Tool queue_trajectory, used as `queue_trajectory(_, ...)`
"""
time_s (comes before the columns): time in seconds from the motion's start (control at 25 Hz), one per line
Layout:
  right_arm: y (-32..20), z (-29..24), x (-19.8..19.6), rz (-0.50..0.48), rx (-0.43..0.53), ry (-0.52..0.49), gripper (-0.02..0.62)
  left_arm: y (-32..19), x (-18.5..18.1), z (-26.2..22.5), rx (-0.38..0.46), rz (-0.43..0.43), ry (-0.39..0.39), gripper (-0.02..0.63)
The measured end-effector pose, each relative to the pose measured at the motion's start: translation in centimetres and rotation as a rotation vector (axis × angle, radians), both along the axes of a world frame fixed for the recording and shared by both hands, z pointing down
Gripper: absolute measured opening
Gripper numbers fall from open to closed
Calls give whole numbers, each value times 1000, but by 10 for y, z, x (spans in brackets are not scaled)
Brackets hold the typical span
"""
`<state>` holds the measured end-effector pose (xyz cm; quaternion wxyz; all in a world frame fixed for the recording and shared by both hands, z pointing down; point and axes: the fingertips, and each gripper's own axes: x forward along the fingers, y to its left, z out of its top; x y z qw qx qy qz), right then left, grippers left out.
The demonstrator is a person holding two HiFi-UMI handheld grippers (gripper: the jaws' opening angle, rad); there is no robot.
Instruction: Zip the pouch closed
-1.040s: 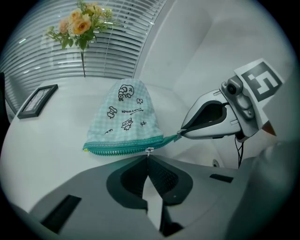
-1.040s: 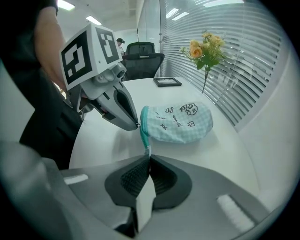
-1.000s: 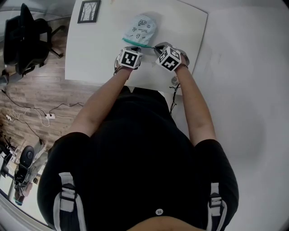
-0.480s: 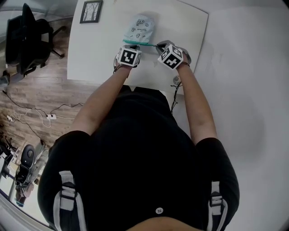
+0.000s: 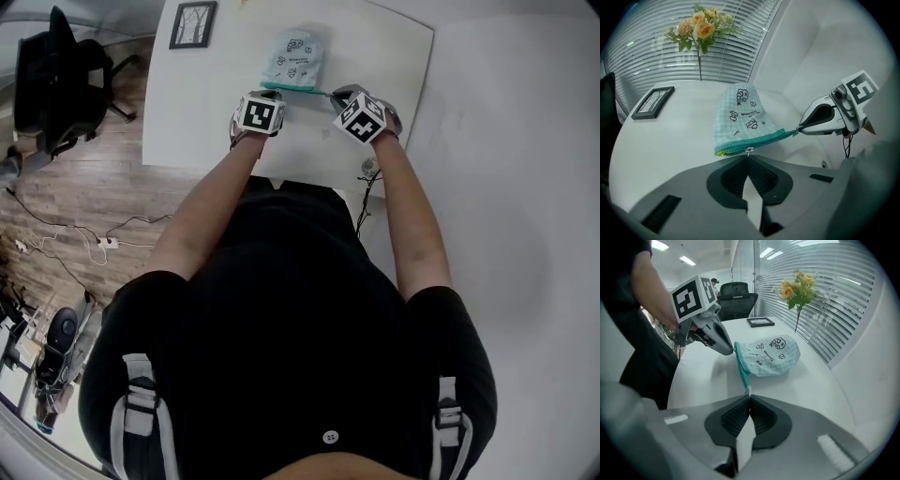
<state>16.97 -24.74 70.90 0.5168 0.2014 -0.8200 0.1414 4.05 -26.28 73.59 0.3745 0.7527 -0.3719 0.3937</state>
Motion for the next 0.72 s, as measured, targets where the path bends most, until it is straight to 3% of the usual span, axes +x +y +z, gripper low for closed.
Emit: queue_trajectory(0.72,5,3,11,33,-20,13,11,-6,-22,6,12,-26,-19,9)
